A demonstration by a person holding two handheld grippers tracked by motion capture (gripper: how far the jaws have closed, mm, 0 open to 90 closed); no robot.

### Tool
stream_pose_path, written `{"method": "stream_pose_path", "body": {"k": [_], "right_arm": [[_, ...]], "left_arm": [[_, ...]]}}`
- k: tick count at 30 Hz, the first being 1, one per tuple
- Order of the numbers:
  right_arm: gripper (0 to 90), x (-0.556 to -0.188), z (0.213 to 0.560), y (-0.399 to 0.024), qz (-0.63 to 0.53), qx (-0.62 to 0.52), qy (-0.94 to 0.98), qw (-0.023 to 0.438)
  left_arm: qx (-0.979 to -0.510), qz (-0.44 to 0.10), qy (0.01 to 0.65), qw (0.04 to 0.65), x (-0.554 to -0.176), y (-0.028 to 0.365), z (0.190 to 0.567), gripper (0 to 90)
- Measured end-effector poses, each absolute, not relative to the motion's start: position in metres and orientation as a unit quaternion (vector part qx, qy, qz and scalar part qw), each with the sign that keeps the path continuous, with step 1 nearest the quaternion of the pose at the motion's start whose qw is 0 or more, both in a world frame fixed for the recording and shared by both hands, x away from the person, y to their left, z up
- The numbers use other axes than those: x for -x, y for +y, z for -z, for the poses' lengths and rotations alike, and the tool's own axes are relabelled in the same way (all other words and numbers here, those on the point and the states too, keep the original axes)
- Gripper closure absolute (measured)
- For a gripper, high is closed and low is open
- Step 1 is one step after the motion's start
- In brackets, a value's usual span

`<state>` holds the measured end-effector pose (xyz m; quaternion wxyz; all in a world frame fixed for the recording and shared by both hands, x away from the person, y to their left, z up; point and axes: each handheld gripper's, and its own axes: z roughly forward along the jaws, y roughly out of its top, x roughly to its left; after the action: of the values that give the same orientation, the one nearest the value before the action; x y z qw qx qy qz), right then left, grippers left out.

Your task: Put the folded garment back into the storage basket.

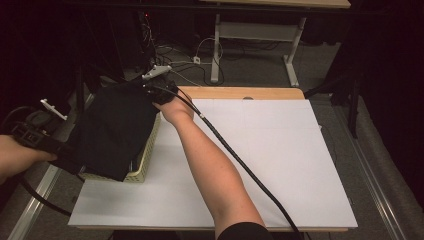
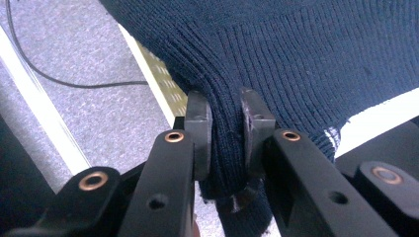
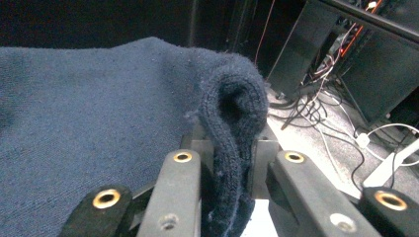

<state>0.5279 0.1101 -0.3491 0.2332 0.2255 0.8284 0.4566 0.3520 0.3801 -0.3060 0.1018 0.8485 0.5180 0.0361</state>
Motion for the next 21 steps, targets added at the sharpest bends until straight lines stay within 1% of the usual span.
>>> {"method": "stream_pose_path", "body": {"k": [11, 21], "right_arm": [[79.1, -0.536, 0.368, 0.119, -0.43, -0.233, 0.843, 0.223], [77.3, -0.54, 0.388, 0.11, -0.405, -0.249, 0.853, 0.216]], "left_arm": [[-0.845, -0.029, 0.525, 0.102, -0.358, 0.383, 0.325, 76.5], [-0.845, -0.019, 0.526, 0.089, -0.364, 0.38, 0.344, 75.3]]}}
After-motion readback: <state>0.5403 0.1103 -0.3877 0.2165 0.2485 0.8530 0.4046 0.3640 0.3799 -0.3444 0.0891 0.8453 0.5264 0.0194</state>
